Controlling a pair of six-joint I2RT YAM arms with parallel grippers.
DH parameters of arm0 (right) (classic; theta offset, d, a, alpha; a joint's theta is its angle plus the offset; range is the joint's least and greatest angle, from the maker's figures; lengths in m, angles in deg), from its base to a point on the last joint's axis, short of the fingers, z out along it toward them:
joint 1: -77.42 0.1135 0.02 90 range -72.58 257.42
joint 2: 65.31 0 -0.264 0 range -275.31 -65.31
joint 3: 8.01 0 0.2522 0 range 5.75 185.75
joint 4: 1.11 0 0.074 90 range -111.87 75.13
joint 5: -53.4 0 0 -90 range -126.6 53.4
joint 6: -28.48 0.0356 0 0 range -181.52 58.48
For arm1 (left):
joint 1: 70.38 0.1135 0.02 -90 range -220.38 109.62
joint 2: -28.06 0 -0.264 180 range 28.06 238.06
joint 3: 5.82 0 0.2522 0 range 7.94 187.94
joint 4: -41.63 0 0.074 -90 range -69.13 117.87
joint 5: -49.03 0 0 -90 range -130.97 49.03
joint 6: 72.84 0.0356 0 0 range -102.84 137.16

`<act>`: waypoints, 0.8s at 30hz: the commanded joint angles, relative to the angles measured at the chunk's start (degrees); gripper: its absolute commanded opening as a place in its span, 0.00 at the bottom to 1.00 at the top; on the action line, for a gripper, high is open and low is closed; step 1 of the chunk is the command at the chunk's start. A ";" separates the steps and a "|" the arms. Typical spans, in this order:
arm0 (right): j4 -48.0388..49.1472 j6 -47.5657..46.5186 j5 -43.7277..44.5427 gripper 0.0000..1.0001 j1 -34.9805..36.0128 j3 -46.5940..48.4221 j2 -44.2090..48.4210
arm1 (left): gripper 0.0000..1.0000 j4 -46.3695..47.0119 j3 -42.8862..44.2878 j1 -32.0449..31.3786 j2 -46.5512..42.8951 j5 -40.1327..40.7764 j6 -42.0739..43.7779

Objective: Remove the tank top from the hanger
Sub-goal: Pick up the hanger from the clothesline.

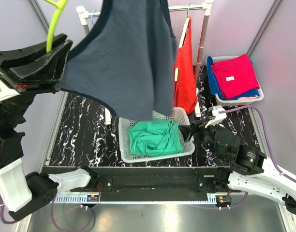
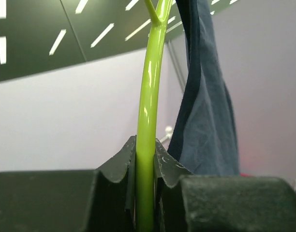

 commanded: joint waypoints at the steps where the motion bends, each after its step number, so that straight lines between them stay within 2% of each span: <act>1: 1.78 0.59 2.01 0.77 -0.03 1.31 1.41 | 0.00 10.66 1.31 -0.23 0.65 -3.86 -3.55; 9: 0.56 -0.11 2.27 0.77 -0.12 2.72 3.17 | 0.00 9.97 -19.84 -0.23 -7.88 -3.60 1.18; 11: 0.56 -0.38 2.45 0.77 -0.03 2.89 3.26 | 0.00 9.61 -21.98 -0.23 -9.20 -2.55 3.82; 18: 0.64 -0.29 2.62 0.78 -0.12 2.90 2.56 | 0.00 8.64 -15.85 -0.23 -5.43 -0.87 6.29; 24: 0.99 -0.55 2.97 0.78 -0.03 3.33 2.12 | 0.00 8.64 -3.46 -0.23 1.77 1.24 7.43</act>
